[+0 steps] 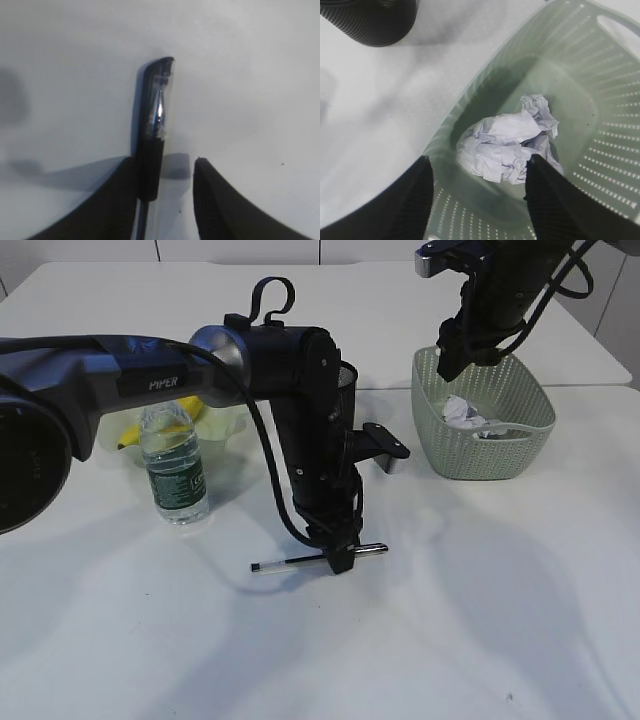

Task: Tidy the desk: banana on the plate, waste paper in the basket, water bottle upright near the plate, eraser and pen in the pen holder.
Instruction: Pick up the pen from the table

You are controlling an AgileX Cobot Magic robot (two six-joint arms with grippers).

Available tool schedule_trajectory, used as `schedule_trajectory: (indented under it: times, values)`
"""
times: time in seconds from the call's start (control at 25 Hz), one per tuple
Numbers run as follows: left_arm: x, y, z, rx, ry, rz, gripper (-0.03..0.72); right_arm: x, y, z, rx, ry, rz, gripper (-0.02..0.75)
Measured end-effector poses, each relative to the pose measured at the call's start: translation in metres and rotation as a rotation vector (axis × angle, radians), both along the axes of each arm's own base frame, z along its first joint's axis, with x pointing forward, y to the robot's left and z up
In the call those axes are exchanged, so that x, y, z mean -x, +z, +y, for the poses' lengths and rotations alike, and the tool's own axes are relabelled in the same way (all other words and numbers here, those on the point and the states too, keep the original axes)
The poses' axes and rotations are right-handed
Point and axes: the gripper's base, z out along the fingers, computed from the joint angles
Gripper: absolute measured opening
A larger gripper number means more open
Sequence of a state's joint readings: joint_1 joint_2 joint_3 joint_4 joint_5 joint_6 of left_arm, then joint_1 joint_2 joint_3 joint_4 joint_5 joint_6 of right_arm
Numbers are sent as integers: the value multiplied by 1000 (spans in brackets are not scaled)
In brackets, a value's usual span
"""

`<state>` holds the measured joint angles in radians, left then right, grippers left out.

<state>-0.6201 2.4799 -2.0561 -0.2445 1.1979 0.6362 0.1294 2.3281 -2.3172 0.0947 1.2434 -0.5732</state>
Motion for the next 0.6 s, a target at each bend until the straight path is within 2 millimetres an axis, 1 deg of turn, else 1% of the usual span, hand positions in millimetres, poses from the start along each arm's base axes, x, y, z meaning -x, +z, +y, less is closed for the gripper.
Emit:
schedule_trajectory:
  times: [0.28, 0.6]
  values:
    - [-1, 0, 1, -11, -22, -13, 185, 0, 0, 0, 0, 0, 0, 442]
    - [-1, -1, 2, -24, -32, -23, 60, 0, 0, 0, 0, 1, 0, 442]
